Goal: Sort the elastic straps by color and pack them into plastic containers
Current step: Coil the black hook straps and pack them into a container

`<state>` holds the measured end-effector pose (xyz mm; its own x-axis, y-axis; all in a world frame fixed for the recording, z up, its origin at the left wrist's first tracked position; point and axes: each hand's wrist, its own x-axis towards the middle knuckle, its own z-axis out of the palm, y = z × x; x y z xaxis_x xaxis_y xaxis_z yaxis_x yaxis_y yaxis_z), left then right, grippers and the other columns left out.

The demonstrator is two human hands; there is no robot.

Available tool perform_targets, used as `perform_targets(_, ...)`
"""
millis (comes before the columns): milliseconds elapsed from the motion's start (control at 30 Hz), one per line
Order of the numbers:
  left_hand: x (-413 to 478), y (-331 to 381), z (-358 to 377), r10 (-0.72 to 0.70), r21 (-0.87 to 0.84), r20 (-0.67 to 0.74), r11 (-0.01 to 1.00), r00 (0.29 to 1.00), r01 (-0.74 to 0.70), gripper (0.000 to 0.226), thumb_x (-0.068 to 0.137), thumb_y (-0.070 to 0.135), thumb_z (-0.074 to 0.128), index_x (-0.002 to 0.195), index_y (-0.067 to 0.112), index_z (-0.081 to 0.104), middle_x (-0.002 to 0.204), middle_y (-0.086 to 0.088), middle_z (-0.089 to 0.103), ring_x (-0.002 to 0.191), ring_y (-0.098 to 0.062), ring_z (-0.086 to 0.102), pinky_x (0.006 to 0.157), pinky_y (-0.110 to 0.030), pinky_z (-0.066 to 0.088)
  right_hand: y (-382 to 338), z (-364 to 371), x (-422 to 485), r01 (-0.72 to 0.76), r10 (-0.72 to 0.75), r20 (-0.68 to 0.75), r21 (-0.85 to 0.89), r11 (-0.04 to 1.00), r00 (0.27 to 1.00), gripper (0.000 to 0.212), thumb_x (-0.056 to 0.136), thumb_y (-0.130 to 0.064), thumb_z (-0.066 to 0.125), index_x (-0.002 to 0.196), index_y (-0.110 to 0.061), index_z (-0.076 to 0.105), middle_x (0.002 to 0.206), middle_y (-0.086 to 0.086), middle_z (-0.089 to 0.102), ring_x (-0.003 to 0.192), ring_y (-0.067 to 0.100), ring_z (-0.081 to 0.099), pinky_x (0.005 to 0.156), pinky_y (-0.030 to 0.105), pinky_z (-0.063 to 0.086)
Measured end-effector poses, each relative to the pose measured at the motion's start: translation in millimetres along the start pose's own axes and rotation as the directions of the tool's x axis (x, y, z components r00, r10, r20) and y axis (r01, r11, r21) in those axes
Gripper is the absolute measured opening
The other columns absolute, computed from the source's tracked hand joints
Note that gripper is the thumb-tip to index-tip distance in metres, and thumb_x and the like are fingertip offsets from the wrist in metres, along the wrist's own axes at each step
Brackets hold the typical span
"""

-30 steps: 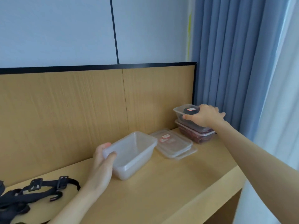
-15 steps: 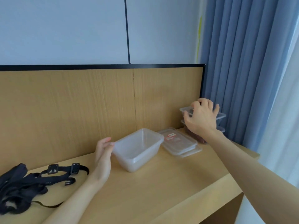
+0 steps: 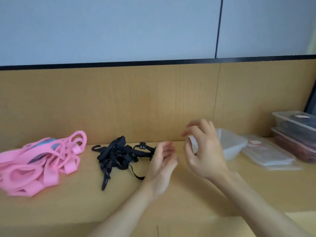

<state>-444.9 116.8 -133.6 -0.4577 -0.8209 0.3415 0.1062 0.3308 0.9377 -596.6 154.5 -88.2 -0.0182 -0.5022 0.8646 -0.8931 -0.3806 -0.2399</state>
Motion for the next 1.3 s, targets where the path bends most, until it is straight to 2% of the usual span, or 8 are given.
perform_targets(100, -20, 7, -19, 0.089, -0.003, -0.028, 0.996, 0.996, -0.089, 0.035, 0.091, 0.015, 0.055, 0.125, 0.005, 0.055, 0.124, -0.014, 0.064, 0.119, -0.026, 0.062, 0.100, -0.038, 0.052, -23, 25, -3, 0.049, -0.060, 0.097, 0.109, 0.993, 0.994, 0.023, 0.085, -0.013, 0.042, 0.092, -0.009, 0.063, 0.100, 0.000, 0.054, 0.087, 0.022, 0.050, 0.072, 0.037, 0.045)
perform_targets(333, -43, 8, -76, 0.408, 0.533, -0.200, 0.808, 0.891, -0.250, 0.028, 0.075, 0.002, 0.052, 0.097, 0.015, 0.064, 0.090, 0.006, 0.066, 0.087, -0.018, 0.062, 0.076, -0.029, 0.050, -27, 73, -8, -0.042, 0.014, 0.386, 0.064, 0.997, 0.922, 0.020, 0.088, -0.010, 0.051, 0.106, -0.014, 0.059, 0.109, -0.004, 0.050, 0.100, 0.020, 0.049, 0.081, 0.034, 0.045)
perform_targets(467, -45, 1, -118, 0.458, 0.852, -0.084, 0.493, 0.885, -0.175, 0.035, 0.075, 0.009, 0.057, 0.110, 0.017, 0.061, 0.107, 0.012, 0.058, 0.102, -0.012, 0.053, 0.088, -0.028, 0.044, -26, 95, -8, -0.011, 0.016, 0.519, -0.013, 1.000, 0.854, 0.030, 0.090, -0.036, 0.047, 0.115, -0.021, 0.055, 0.114, -0.007, 0.045, 0.106, 0.019, 0.047, 0.092, 0.035, 0.039)
perform_targets(567, -42, -9, -146, 0.327, 0.922, -0.119, 0.386, 0.938, -0.018, 0.049, 0.080, 0.020, 0.066, 0.128, 0.021, 0.054, 0.129, 0.010, 0.049, 0.121, -0.013, 0.043, 0.102, -0.032, 0.038, -22, 111, -6, 0.003, 0.034, 0.602, -0.061, 0.998, 0.798, 0.041, 0.091, -0.048, 0.044, 0.122, -0.023, 0.052, 0.120, -0.006, 0.045, 0.112, 0.019, 0.046, 0.102, 0.038, 0.035)
perform_targets(867, -11, -32, -196, 0.093, 0.815, -0.287, 0.546, 0.953, 0.192, 0.046, 0.084, 0.006, 0.064, 0.127, 0.020, 0.055, 0.128, 0.011, 0.043, 0.112, -0.006, 0.045, 0.096, -0.014, 0.035, -3, 139, 3, -0.093, 0.135, 0.647, -0.099, 0.991, 0.750, 0.036, 0.099, -0.043, 0.045, 0.128, -0.023, 0.052, 0.119, -0.005, 0.047, 0.116, 0.019, 0.047, 0.102, 0.037, 0.037)
perform_targets(967, 1, -38, -201, 0.116, 0.810, -0.371, 0.526, 0.921, 0.260, 0.040, 0.087, 0.014, 0.067, 0.125, 0.021, 0.057, 0.124, 0.011, 0.044, 0.110, -0.011, 0.049, 0.095, -0.029, 0.044, 3, 142, 3, -0.127, 0.168, 0.601, -0.111, 0.986, 0.781, 0.033, 0.099, -0.041, 0.045, 0.126, -0.022, 0.054, 0.117, -0.007, 0.048, 0.115, 0.017, 0.046, 0.100, 0.036, 0.036)
perform_targets(1133, 6, -42, -199, 0.192, 0.766, -0.469, 0.574, 0.862, 0.289, 0.016, 0.093, 0.018, 0.066, 0.108, 0.023, 0.063, 0.101, 0.014, 0.062, 0.098, -0.007, 0.059, 0.073, -0.011, 0.038, 7, 139, 3, -0.158, 0.190, 0.512, -0.106, 0.982, 0.837, 0.034, 0.099, -0.039, 0.046, 0.127, -0.023, 0.054, 0.119, -0.006, 0.047, 0.114, 0.017, 0.045, 0.101, 0.035, 0.037)
perform_targets(1300, 5, -22, -188, 0.283, 0.669, -0.493, 0.728, 0.822, 0.151, 0.025, 0.094, 0.011, 0.068, 0.101, 0.034, 0.063, 0.103, 0.011, 0.065, 0.099, 0.008, 0.059, 0.077, -0.001, 0.043, -1, 130, 6, -0.145, 0.142, 0.415, -0.025, 0.989, 0.899, 0.036, 0.098, -0.037, 0.050, 0.130, -0.021, 0.052, 0.118, -0.007, 0.043, 0.110, 0.015, 0.041, 0.096, 0.032, 0.035)
